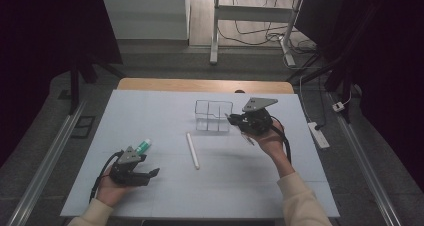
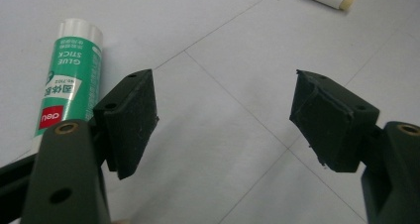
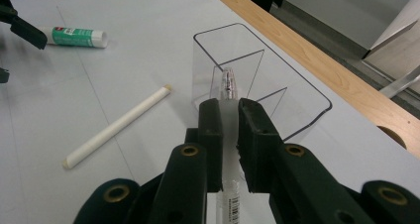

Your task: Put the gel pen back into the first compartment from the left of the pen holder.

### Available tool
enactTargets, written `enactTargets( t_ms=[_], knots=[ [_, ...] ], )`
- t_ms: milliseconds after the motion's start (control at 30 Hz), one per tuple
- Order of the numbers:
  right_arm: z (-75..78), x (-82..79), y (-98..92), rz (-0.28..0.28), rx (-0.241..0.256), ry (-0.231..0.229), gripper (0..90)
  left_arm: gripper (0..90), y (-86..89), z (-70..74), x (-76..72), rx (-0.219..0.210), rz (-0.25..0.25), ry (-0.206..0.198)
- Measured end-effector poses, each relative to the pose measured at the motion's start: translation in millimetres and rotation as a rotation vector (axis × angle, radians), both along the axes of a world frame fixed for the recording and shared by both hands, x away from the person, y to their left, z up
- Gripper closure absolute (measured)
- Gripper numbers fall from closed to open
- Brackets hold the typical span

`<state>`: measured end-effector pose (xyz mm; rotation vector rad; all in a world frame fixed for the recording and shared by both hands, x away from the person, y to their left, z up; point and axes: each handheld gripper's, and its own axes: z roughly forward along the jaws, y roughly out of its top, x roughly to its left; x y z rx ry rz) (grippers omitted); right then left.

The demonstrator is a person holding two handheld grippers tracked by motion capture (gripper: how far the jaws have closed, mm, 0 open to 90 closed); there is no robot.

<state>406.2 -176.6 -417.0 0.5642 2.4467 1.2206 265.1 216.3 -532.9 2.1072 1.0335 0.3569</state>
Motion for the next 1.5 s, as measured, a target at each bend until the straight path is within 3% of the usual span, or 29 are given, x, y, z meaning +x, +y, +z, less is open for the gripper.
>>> enactTargets(
  t_ms=[1500],
  knots=[
    [-0.5,-2.1,20.8,0.030,-0.005,-0.017,80.0,25.6,-1.5,-1.8,0.5,0.017,-0.002,0.007]
  ],
)
